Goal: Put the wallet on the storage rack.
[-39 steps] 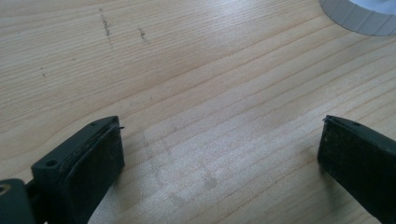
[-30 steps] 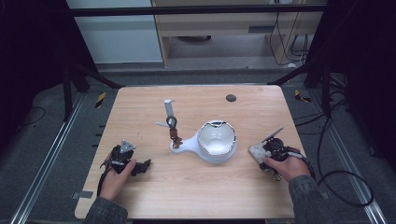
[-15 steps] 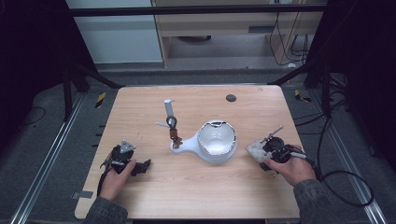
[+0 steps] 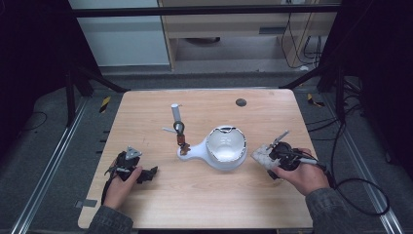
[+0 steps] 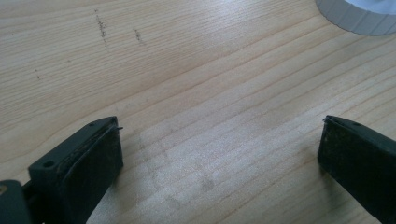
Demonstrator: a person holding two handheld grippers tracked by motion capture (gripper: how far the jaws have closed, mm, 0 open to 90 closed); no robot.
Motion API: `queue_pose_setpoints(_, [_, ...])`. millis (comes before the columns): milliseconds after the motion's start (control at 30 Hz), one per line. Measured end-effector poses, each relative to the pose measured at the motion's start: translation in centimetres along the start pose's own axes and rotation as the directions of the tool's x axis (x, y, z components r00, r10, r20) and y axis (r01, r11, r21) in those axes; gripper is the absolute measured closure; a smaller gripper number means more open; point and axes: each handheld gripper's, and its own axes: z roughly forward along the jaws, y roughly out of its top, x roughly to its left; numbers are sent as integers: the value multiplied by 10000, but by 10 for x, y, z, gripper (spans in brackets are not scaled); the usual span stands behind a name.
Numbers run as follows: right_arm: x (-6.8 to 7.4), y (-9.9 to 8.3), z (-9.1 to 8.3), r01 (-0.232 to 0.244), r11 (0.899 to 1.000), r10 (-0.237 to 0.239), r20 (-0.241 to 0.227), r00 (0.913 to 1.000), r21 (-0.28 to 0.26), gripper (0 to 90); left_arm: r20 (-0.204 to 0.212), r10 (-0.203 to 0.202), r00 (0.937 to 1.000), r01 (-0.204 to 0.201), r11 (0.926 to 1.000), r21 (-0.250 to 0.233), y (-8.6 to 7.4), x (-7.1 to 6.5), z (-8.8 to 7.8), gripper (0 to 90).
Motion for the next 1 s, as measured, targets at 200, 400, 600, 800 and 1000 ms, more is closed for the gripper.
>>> queue_pose_setpoints(200, [4, 7, -8, 402, 9992, -402, 114, 9991, 51, 317, 1, 1, 10000, -1, 10000, -1, 0, 0, 0, 0])
queue_pose_setpoints(400, [8, 14, -15, 810, 9967, -811, 227, 9964, 69, 317, -3, -3, 10000, 3, 10000, -4, 0, 0, 0, 0])
queue_pose_setpoints(600, [12, 21, -24, 1126, 9936, -1126, 427, 9927, 31, 318, -12, -8, 10000, 8, 10000, -2, 0, 0, 0, 0])
queue_pose_setpoints(800, [17, 26, -33, 1437, 9896, -1437, 555, 9881, 39, 318, -9, -5, 10000, 5, 10000, -2, 0, 0, 0, 0])
queue_pose_setpoints(1000, [23, 35, -41, 1835, 9830, -1836, 674, 9807, 71, 318, -10, -9, 10000, 9, 10000, -5, 0, 0, 0, 0])
